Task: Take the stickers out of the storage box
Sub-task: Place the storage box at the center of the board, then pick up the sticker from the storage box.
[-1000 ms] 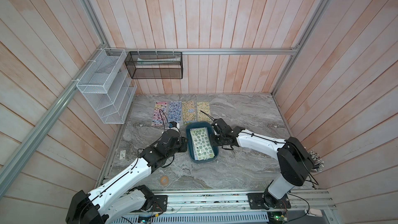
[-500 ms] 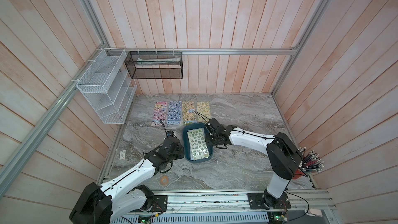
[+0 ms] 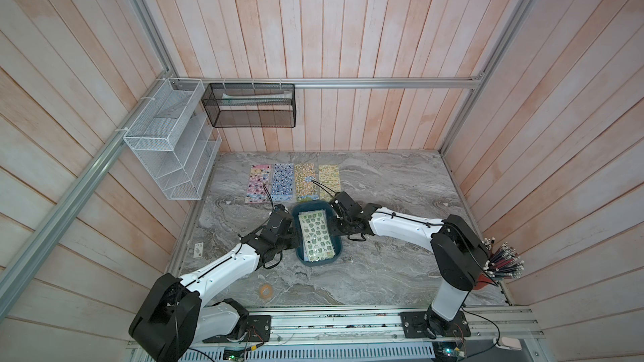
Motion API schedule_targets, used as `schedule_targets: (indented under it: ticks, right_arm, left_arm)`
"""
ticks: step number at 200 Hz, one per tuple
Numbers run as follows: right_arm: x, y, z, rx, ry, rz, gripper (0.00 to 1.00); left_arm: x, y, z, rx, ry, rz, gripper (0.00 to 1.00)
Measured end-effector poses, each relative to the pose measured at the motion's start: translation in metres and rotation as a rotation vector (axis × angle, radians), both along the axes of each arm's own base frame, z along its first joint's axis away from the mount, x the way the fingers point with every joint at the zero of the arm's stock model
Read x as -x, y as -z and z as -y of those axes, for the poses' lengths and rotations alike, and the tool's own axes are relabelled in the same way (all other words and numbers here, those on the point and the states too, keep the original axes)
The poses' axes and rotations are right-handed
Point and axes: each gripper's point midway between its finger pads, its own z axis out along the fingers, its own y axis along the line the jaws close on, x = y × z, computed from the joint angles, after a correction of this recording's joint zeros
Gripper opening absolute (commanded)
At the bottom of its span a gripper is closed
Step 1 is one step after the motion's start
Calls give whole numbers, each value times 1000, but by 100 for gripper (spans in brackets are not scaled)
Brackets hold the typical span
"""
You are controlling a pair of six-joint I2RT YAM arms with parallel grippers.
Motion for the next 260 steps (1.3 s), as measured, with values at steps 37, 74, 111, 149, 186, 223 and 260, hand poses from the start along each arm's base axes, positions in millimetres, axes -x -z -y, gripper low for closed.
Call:
schedule_targets:
  ticks: [37, 74, 111, 149, 186, 223, 260]
  right_arm:
    - [-1, -22, 1, -19, -27, 48, 44]
    - [-4, -64, -1, -60, -53, 127, 44]
    - [-1, -81, 0, -64, -87, 165, 46]
    - [3, -81, 1, -48, -111, 167, 46]
    - [4, -84, -6, -73, -127, 172, 46]
    - [8, -83, -25, -126, -176, 164, 42]
    - [3, -53, -41, -85, -198, 116, 37]
  left_arm:
    - [-10, -10, 4, -28, 11, -11, 37]
    - [-37, -31, 2, -20, -30, 18, 35]
    - [-47, -25, -11, -53, -63, -37, 34]
    - [-46, -9, -9, -81, -49, -107, 33]
    - [-38, 7, -12, -98, -46, -146, 25]
    - [-39, 7, -12, -92, -47, -143, 18]
    - [-39, 9, -10, -87, -43, -146, 11]
